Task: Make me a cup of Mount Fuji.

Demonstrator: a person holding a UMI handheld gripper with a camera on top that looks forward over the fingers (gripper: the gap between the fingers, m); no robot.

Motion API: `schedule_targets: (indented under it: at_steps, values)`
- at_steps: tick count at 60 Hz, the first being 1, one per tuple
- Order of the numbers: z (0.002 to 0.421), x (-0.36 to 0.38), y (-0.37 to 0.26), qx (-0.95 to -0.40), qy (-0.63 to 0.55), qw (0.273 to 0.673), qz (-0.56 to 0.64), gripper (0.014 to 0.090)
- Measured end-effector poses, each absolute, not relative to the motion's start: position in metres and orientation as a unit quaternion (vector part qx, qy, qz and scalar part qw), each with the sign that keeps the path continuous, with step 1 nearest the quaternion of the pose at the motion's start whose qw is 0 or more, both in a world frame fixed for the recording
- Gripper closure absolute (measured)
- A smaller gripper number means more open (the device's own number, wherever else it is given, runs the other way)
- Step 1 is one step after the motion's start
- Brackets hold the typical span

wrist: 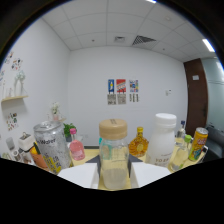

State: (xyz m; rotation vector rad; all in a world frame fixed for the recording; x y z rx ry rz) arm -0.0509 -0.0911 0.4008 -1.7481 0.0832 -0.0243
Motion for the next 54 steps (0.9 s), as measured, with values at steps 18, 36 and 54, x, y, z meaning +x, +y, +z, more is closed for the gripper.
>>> schedule_targets:
  at_steps: [18,36,54]
  values:
    - [0.425,-0.061,-0.106,-0.759,0.014,0.651,-0.018,0.0638]
    - [0.445,-0.068,-0.18,-0.726,0.012,0.687,0.02,0.064]
    - [0.252,-0.073,-0.22,-0.793,0.035,0.608,0.035,0.064]
